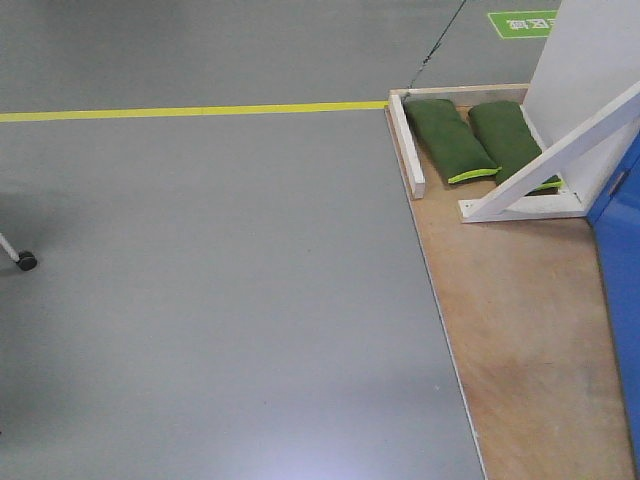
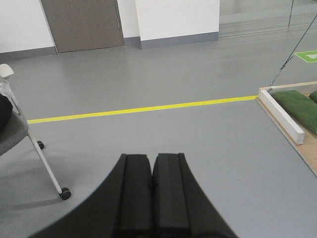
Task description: Move to blue door and open it
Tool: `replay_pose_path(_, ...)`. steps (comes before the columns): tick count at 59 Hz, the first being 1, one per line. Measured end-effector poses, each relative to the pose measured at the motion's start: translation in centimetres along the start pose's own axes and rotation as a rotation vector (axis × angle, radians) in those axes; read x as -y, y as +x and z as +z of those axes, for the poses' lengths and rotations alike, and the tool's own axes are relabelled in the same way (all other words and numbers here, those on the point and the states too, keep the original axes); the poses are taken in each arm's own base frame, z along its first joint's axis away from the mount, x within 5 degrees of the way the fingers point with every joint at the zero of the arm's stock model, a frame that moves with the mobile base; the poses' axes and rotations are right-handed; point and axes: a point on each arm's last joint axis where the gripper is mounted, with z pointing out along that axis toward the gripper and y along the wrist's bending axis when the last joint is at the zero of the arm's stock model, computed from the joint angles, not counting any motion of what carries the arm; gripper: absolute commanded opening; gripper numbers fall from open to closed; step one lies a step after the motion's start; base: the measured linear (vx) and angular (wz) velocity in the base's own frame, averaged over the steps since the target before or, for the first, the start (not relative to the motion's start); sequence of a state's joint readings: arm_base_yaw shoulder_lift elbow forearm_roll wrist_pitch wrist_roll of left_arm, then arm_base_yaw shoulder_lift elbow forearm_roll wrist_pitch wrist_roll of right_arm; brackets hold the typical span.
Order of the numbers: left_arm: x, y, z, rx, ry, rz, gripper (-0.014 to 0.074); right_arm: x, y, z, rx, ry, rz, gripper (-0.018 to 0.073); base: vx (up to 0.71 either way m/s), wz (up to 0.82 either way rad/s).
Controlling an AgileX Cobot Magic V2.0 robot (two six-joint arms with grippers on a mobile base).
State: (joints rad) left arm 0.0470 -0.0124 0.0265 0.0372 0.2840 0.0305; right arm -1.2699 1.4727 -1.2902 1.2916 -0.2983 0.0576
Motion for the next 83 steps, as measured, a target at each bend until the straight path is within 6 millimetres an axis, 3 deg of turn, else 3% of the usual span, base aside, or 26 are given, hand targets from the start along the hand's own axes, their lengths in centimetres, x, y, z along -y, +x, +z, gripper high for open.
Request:
replay_pose_path(10, 0.0, 0.0, 0.0, 0.000, 0.000, 0.000, 0.0070, 0.6, 2.2, 1.4, -0.177, 0.023, -0.008, 0.0002, 0.00, 0.00)
replay_pose_path(33, 0.0, 0.0, 0.0, 0.000, 0.000, 0.000, 0.0070, 0.3, 2.1, 1.0, -0.280, 0.021, -0.002, 0.0002, 0.00, 0.00)
replay_pose_path(62, 0.0, 0.0, 0.0, 0.000, 0.000, 0.000, 0.0070, -0.5, 2.5, -0.8, -0.512, 0.013, -0.014, 0.0002, 0.00, -0.01)
replay_pose_path(83, 0.0, 0.0, 0.0, 0.000, 0.000, 0.000, 0.0070, -0.8, 4.7, -3.2, -0.879, 0.033, -0.039, 0.0002, -0.01, -0.07)
